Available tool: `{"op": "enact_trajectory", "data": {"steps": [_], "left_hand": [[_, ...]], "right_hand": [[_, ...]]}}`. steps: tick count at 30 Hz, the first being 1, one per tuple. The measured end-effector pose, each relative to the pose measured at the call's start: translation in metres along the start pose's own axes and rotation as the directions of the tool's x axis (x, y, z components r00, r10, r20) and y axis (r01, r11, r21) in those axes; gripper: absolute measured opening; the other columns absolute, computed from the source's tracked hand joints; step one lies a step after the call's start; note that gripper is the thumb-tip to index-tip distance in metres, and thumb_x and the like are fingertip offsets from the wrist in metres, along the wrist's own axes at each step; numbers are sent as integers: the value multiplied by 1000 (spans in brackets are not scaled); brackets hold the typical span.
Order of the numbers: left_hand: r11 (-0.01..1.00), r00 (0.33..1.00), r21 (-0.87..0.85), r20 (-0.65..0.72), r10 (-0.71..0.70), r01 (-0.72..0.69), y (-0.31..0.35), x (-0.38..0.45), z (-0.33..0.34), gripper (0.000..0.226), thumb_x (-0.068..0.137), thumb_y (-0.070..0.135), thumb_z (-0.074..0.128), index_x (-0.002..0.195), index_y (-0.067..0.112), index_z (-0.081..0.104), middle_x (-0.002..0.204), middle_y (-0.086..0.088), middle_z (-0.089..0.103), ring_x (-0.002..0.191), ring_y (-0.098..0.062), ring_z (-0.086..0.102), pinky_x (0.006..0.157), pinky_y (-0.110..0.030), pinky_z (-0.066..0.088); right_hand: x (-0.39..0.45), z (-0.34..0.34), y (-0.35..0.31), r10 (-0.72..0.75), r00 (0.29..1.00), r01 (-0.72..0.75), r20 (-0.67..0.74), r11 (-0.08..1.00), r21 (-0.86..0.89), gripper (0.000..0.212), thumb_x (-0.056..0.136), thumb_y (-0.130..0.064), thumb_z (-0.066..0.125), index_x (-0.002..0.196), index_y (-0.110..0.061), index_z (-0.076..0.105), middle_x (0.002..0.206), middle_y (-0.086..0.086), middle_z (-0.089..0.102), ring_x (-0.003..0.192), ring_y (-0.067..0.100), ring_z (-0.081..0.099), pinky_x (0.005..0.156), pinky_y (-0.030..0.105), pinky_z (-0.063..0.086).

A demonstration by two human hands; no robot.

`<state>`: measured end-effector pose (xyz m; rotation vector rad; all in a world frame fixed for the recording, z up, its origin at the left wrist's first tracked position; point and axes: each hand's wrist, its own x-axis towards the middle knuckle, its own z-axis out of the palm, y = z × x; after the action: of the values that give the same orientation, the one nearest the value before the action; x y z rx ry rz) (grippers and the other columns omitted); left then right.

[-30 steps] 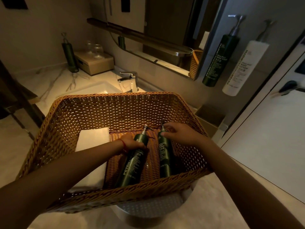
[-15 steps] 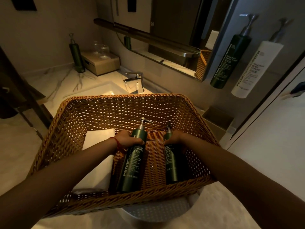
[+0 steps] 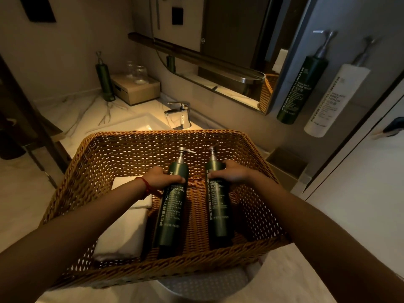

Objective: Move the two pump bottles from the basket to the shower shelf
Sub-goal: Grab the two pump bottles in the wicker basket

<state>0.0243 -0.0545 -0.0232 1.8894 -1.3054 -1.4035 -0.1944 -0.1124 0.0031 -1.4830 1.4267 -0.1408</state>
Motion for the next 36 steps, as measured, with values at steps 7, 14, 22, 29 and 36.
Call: {"op": "enact_trajectory", "data": {"steps": [7,14,22,29,36], "left_hand": [[987,986,-97,-126,112,-125,15,-32,-19,48,76,26,64,114,0,50,85,-2,57,80,-16,57,61,-27,50],[924,893,-152,-351,282,-351,37,-83,-27,42,78,21,62,115,5,50,87,3,58,78,-7,56,60,-20,44],[863,755,-149,-569,325,-483,48,-132,-24,45,75,23,65,116,11,50,92,7,58,88,-10,57,66,-20,45],[797,646,-163,-688,331,-582,44,-175,-28,31,75,20,64,102,24,49,91,13,56,85,-3,55,66,-19,43],[751,573,-173,-758,311,-637,28,-225,-50,36,75,20,64,108,19,49,94,9,58,87,-7,58,67,-21,47]], "right_hand": [[-44,-15,-17,-218,973,220,-82,975,17,67,80,-24,65,135,-14,28,116,5,45,92,18,50,61,27,47],[-74,-19,-26,-425,877,438,-225,899,5,68,74,-33,69,131,-18,35,136,7,45,112,20,47,98,43,44],[-108,-21,-41,-528,790,578,-313,811,92,60,76,-34,66,128,-18,41,109,-4,49,101,14,49,74,25,41],[-126,-10,-54,-618,715,674,-328,734,86,58,75,-31,67,126,-23,41,103,-10,49,87,2,48,64,16,33],[-144,32,-82,-729,624,763,-281,646,20,48,74,-31,68,115,-28,44,91,-18,52,83,-6,51,61,12,37]]}}
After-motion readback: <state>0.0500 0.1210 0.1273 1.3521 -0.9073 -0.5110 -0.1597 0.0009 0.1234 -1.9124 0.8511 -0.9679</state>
